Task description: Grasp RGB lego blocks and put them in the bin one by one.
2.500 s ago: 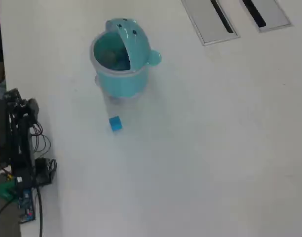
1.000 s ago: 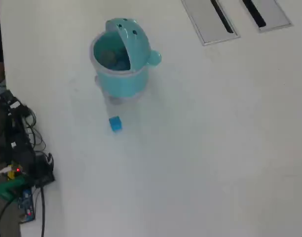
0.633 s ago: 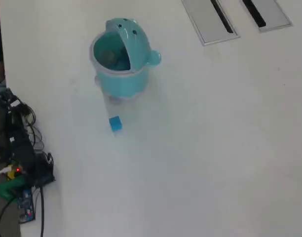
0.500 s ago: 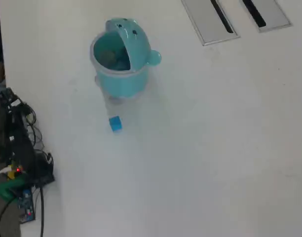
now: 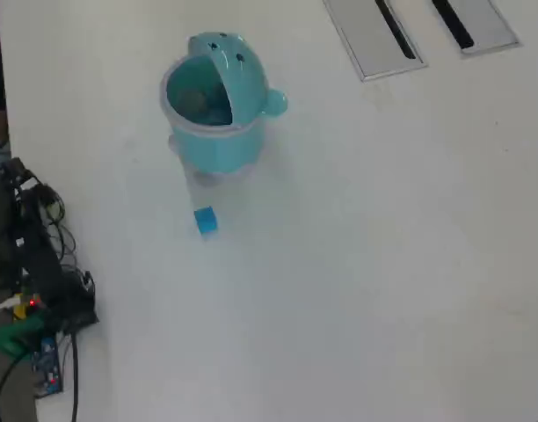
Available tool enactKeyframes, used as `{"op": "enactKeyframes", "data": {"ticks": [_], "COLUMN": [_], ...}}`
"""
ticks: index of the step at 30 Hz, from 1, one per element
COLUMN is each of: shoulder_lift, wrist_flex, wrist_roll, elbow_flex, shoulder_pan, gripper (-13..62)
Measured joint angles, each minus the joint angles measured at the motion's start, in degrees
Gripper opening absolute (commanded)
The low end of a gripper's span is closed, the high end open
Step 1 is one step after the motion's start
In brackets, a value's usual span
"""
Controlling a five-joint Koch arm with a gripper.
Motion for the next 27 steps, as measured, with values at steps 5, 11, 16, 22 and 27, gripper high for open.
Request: {"op": "enactKeyframes", "data": {"ticks": [5, 11, 16, 22, 27], "shoulder_lift": [-0.4, -0.4, 0.3, 11.1, 17.8], "wrist_flex": [-0.9, -2.8, -2.8, -8.9, -14.8], "wrist_roll": [1.0, 6.7, 9.5, 9.6, 11.8], "elbow_flex": [0.1, 0.1, 0.1, -2.5, -2.5], "shoulder_pan": [0.2, 0.1, 1.2, 5.3, 10.2], "gripper": [22.8, 11.7, 5.2, 4.0, 3.9]}}
